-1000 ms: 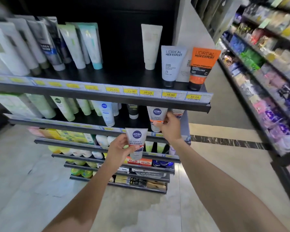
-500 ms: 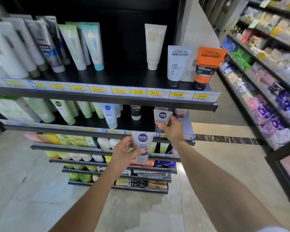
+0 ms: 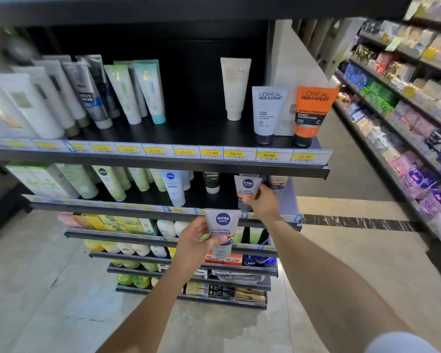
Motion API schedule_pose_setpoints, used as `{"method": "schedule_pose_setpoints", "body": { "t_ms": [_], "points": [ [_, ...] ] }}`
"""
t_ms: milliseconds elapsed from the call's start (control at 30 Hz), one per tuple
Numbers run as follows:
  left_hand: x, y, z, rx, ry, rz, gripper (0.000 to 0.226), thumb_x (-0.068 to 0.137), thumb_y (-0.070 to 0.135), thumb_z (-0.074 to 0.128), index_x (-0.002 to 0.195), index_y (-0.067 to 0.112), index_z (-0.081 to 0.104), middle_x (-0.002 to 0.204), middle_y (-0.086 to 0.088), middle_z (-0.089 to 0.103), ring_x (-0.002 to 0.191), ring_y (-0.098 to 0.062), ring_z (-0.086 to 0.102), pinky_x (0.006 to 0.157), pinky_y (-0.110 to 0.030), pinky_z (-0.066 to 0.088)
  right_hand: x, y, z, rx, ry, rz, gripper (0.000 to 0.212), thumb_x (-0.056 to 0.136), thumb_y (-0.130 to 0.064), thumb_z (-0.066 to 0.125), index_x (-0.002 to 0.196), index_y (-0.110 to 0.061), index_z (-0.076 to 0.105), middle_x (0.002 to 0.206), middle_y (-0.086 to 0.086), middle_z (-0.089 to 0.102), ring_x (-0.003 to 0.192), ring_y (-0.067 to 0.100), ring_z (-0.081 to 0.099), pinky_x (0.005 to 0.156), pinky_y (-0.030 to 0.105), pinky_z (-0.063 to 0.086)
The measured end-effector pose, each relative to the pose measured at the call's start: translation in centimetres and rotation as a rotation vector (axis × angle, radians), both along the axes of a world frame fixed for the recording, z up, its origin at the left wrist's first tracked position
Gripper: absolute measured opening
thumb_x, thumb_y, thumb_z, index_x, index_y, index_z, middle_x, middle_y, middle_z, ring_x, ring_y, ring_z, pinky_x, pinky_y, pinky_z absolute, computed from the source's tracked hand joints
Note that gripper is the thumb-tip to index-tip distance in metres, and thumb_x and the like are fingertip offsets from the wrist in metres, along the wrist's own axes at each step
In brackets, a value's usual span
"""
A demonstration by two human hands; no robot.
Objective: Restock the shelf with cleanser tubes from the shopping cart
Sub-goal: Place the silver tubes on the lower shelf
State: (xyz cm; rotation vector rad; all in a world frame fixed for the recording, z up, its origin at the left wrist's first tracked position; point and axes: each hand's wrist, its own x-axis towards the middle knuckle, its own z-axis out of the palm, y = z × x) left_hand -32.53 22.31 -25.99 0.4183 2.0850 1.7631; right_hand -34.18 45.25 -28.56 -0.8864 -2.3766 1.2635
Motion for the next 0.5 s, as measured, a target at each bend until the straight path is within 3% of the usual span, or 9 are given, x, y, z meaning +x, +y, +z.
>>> {"method": "schedule_pose_setpoints", "body": {
  "t_ms": [267, 367, 500],
  "points": [
    [0.8, 2.1, 0.9, 0.005, 0.031, 0.029, 0.041, 0.074, 0.006, 0.084, 0.108, 0.022, 0.067, 0.103, 0.01, 0.075, 0.098, -0.003, 0.068, 0.085, -0.02, 0.052, 1.2, 1.7, -0.8, 0.068, -0.035, 0.11, 0.039, 0.081, -0.032, 0.08, 0.112, -0.013, 0.065, 0.114, 0.005, 0.073, 0.107, 0.024, 0.067, 0.091, 0.036, 0.053],
    [0.8, 3.9, 1.2, 0.014, 0.071, 0.01, 0.04, 0.075, 0.003, 0.082, 0.105, 0.024, 0.067, 0.099, 0.011, 0.076, 0.095, -0.006, 0.069, 0.084, -0.021, 0.055, 4.4, 3.0, -1.1, 0.267, -0.032, 0.094, 0.047, 0.087, -0.036, 0.073, 0.128, -0.016, 0.061, 0.123, 0.002, 0.069, 0.115, 0.023, 0.063, 0.095, 0.037, 0.052],
    [0.6, 7.0, 1.5, 0.02, 0.122, -0.011, 0.037, 0.077, 0.009, 0.082, 0.103, 0.031, 0.067, 0.098, 0.016, 0.075, 0.092, -0.009, 0.071, 0.082, -0.026, 0.057, 10.0, 4.8, -2.3, 0.67, -0.16, 0.086, 0.048, 0.093, -0.043, 0.063, 0.136, -0.024, 0.053, 0.135, -0.003, 0.059, 0.127, 0.022, 0.049, 0.106, 0.038, 0.04]
  ]
}}
